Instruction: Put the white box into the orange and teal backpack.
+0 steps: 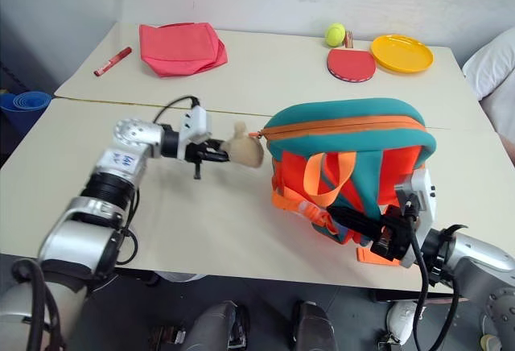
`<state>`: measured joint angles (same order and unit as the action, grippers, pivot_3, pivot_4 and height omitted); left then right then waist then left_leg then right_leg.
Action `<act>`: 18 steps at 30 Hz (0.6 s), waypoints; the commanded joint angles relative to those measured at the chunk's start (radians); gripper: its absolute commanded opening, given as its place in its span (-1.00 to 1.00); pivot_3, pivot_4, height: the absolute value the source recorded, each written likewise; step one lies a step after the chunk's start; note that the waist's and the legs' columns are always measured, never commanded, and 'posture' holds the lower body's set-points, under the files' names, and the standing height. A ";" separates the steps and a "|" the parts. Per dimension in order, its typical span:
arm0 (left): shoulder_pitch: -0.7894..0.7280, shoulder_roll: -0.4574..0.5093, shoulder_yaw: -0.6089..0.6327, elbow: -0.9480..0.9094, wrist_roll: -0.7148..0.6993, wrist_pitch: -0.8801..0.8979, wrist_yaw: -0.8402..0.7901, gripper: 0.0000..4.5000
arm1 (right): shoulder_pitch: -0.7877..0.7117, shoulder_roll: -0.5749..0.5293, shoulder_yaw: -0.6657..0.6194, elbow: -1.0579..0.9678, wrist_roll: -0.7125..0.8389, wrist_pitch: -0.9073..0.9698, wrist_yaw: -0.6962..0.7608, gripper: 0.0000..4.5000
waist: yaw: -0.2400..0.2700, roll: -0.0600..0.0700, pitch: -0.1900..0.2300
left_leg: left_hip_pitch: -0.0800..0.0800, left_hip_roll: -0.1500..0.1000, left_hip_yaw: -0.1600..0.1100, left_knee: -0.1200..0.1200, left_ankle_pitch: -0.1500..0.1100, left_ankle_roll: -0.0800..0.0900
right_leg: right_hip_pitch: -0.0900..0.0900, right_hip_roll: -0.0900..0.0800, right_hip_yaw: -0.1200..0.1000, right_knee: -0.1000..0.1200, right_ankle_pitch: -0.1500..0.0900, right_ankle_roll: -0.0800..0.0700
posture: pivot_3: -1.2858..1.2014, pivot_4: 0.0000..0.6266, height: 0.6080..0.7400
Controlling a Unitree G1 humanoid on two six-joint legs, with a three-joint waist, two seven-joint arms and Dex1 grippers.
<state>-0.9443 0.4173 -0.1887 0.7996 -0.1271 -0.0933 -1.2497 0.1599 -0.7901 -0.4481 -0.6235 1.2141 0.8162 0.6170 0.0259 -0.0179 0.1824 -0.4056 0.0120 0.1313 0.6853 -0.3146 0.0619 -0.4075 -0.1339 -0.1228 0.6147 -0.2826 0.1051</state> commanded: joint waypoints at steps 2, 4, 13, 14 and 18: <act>0.116 -0.036 -0.002 -0.148 -0.042 0.007 -0.055 -0.83 | 0.016 0.060 -0.020 -0.015 -0.054 -0.080 -0.023 -1.00 | -0.006 0.000 0.000 | 0.000 0.001 0.000 0.000 0.000 0.000 | 0.000 0.000 0.002 0.000 0.000 0.000 | 0.03 -0.52 1.00; 0.150 -0.052 0.017 -0.220 -0.080 0.034 -0.055 -0.83 | 0.031 0.081 -0.012 -0.005 -0.107 -0.111 -0.020 -1.00 | -0.005 0.000 0.000 | 0.000 0.002 0.001 0.000 0.000 -0.002 | -0.001 0.000 0.003 0.002 0.000 0.000 | 0.03 -0.52 1.00; 0.256 0.092 0.144 -0.397 -0.151 0.229 0.014 0.03 | 0.046 0.151 0.007 -0.003 -0.420 -0.381 0.040 -0.12 | -0.008 0.001 0.000 | 0.001 0.001 0.001 0.000 0.001 -0.002 | -0.002 0.002 0.008 0.004 0.000 0.000 | 0.03 -0.52 1.00; 0.275 0.121 0.161 -0.413 -0.165 0.245 0.002 0.18 | 0.071 0.145 -0.002 -0.012 -0.438 -0.400 0.067 0.03 | -0.010 0.001 0.000 | 0.001 0.001 0.002 -0.001 0.001 -0.003 | -0.002 0.002 0.008 0.004 0.000 0.000 | 0.03 -0.52 1.00; 0.428 0.261 0.218 -0.531 -0.190 0.277 -0.042 0.76 | 0.217 0.110 -0.100 0.041 -0.608 -0.588 0.207 0.66 | -0.010 0.001 0.000 | 0.001 0.001 0.002 -0.001 0.001 -0.003 | -0.003 0.003 0.007 0.004 -0.001 -0.001 | 0.03 -0.52 1.00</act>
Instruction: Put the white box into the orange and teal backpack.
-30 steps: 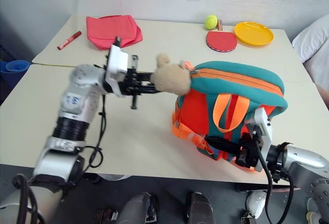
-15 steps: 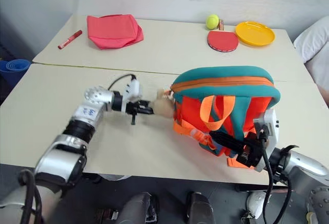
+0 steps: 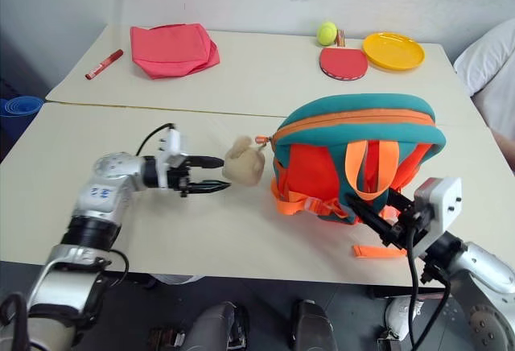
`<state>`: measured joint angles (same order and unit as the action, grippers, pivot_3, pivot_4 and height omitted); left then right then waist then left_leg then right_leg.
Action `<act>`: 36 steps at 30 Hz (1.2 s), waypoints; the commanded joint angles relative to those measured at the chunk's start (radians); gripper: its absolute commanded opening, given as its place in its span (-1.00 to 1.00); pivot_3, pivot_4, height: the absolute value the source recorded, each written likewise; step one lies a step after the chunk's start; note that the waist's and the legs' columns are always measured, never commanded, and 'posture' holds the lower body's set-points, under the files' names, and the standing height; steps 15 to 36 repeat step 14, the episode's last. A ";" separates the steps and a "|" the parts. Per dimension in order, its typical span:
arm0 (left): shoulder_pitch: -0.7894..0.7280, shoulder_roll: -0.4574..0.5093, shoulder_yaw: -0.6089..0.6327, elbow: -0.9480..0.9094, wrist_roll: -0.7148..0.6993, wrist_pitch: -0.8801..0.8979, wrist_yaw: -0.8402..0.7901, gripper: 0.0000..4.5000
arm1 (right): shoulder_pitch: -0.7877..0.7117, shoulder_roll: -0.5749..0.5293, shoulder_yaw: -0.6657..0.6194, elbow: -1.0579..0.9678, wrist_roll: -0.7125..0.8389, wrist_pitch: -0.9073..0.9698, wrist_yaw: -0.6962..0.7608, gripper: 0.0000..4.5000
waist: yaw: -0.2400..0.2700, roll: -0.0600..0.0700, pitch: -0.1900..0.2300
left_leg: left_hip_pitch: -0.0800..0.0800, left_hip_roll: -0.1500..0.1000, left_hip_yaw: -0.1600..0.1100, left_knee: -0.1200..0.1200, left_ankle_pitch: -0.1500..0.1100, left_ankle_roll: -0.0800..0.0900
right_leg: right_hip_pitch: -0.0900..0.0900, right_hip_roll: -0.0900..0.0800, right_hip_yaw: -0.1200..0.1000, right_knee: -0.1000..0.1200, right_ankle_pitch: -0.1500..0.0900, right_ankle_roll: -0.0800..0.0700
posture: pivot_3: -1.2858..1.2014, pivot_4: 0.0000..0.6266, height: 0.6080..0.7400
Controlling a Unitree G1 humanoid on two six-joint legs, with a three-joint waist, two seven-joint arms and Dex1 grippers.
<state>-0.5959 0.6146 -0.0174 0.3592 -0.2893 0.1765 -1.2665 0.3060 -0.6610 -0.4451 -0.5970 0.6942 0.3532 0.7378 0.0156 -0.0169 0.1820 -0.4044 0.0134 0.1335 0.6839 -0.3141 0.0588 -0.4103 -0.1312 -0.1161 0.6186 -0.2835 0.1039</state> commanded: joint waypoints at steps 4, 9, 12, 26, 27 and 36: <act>0.243 0.110 0.141 -0.199 -0.059 -0.033 0.016 1.00 | 0.194 -0.048 -0.217 0.149 -0.163 -0.276 0.232 0.99 | 0.009 0.000 0.000 | 0.001 -0.001 0.001 0.000 -0.001 0.001 | 0.002 -0.001 0.000 -0.002 0.000 0.001 | 0.03 -0.52 1.00; 0.403 0.127 0.202 -0.278 -0.040 -0.141 0.052 1.00 | 0.196 -0.093 -0.250 0.373 -0.215 -0.401 0.356 0.99 | 0.007 0.000 0.000 | 0.005 0.000 0.000 0.000 -0.008 -0.005 | 0.004 -0.009 0.006 -0.008 0.001 0.001 | 0.03 -0.52 1.00; 0.441 0.130 0.204 -0.309 -0.033 -0.158 0.078 1.00 | 0.135 -0.113 -0.214 0.450 -0.238 -0.441 0.371 0.99 | 0.005 0.002 0.001 | 0.007 0.000 0.000 -0.003 -0.008 -0.007 | 0.004 -0.010 0.006 -0.007 0.000 -0.001 | 0.03 -0.52 1.00; 0.457 0.132 0.200 -0.330 -0.039 -0.139 0.091 1.00 | 0.097 -0.121 -0.194 0.488 -0.252 -0.456 0.378 0.99 | 0.005 0.003 0.000 | 0.007 0.000 0.001 -0.003 -0.007 -0.007 | 0.004 -0.010 0.006 -0.006 0.000 -0.001 | 0.03 -0.52 1.00; 0.457 0.132 0.200 -0.330 -0.039 -0.139 0.091 1.00 | 0.097 -0.121 -0.194 0.488 -0.252 -0.456 0.378 0.99 | 0.005 0.003 0.000 | 0.007 0.000 0.001 -0.003 -0.007 -0.007 | 0.004 -0.010 0.006 -0.006 0.000 -0.001 | 0.03 -0.52 1.00; 0.457 0.132 0.200 -0.330 -0.039 -0.139 0.091 1.00 | 0.097 -0.121 -0.194 0.488 -0.252 -0.456 0.378 0.99 | 0.005 0.003 0.000 | 0.007 0.000 0.001 -0.003 -0.007 -0.007 | 0.004 -0.010 0.006 -0.006 0.000 -0.001 | 0.03 -0.52 1.00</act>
